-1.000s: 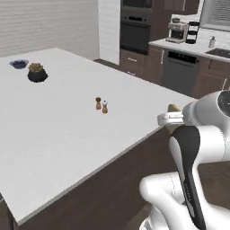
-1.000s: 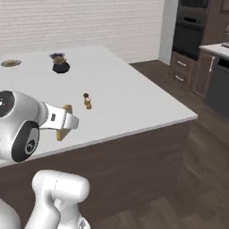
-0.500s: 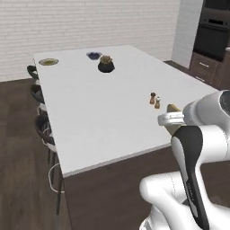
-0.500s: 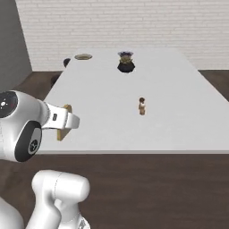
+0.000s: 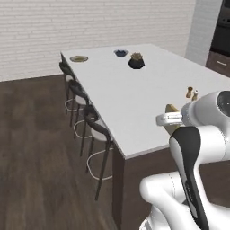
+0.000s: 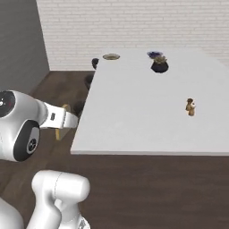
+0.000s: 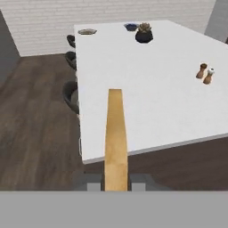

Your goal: Start the toaster. Once the lever pops up, take the bread to the plate on the dining counter.

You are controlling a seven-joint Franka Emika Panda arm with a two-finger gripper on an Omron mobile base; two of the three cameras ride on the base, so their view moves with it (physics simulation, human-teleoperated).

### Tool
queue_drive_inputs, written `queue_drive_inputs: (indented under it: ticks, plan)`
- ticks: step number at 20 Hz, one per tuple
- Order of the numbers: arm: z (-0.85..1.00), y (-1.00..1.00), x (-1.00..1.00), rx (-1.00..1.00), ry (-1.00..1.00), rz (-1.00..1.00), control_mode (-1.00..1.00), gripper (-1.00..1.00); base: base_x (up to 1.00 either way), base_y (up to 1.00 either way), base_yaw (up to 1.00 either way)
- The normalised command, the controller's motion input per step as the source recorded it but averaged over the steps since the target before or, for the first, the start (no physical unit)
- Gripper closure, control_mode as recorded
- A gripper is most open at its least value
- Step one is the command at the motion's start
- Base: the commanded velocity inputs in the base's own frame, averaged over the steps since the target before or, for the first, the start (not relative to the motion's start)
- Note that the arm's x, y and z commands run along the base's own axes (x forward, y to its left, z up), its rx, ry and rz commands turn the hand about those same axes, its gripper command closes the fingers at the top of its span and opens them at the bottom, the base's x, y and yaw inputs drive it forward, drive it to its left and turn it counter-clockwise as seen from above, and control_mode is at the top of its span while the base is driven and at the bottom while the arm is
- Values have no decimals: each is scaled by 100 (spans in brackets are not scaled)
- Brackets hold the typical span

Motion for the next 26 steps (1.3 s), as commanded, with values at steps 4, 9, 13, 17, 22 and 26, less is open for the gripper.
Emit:
queue_drive_inputs:
  ticks: [4, 9, 13, 17, 22, 26]
  plan:
    - [0, 0, 0, 0, 0, 0, 100, 100, 2, 100, 1]
    - [0, 0, 0, 0, 0, 0, 100, 100, 14, 100, 2]
    - [0, 0, 0, 0, 0, 0, 100, 100, 20, 100, 3]
    - [0, 0, 0, 0, 0, 0, 100, 100, 57, 100, 1]
    - [0, 0, 0, 0, 0, 0, 100, 100, 95, 87, 0]
    - [0, 0, 0, 0, 0, 0, 100, 100, 100, 68, 0]
